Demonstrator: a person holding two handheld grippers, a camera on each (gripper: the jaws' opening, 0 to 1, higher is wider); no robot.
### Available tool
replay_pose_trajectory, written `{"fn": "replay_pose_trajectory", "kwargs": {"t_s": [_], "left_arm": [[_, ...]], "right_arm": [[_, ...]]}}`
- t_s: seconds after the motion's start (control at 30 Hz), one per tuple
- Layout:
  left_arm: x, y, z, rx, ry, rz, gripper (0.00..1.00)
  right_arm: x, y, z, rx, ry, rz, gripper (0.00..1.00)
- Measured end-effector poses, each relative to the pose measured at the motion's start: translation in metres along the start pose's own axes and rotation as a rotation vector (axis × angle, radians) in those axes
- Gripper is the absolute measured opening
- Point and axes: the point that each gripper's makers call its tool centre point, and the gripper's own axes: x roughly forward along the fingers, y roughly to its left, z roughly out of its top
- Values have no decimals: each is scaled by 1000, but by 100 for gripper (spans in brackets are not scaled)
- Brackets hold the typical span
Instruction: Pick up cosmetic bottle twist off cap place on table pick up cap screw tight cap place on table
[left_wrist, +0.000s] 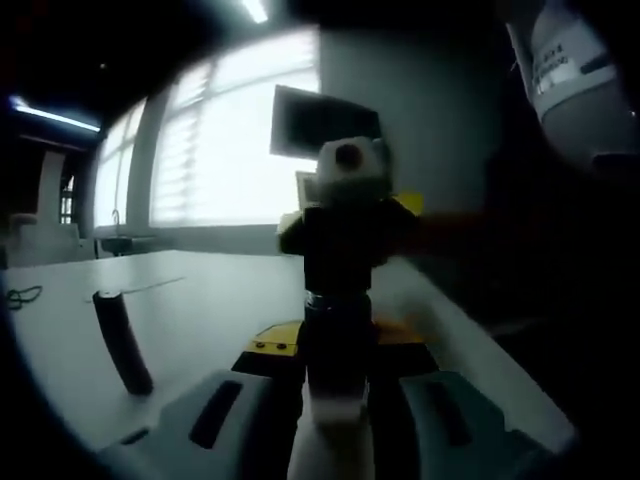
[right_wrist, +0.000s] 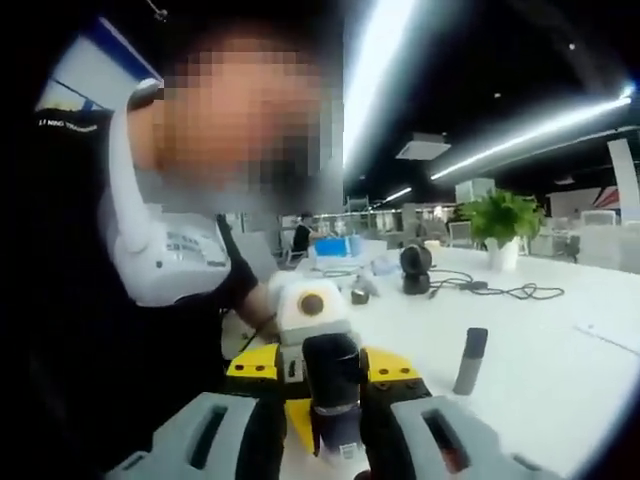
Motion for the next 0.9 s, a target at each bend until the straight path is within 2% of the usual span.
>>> {"fn": "replay_pose_trajectory", "kwargs": {"t_s": [0.07, 0.2, 0.33, 0.43, 0.5, 0.67, 0.7, 0.73, 0.9], "left_arm": [[0, 2, 0, 2, 1, 7, 14], [0, 4, -1, -9, 3, 22, 14], [-1, 6, -2, -4, 4, 35, 14], [-1, 10, -2, -5, 7, 57, 14], [-2, 13, -2, 4, 8, 83, 14], [-3, 20, -2, 14, 12, 140, 14], [-3, 21, -2, 17, 14, 150, 14], [-4, 23, -2, 13, 16, 164, 14], [-7, 30, -2, 19, 21, 225, 14]], "right_arm": [[0, 0, 1, 17, -11, 3, 14], [2, -6, 4, 24, -16, -40, 14], [0, -10, 5, -33, 21, -78, 14], [0, -16, 6, -89, 66, -129, 14], [2, -18, 7, -97, 82, -164, 14], [-2, -30, 9, -113, 90, -269, 14], [27, -8, 0, -100, 88, -298, 14], [44, 3, -5, -97, 85, -323, 14], [49, 0, -6, -86, 80, -463, 14]]}}
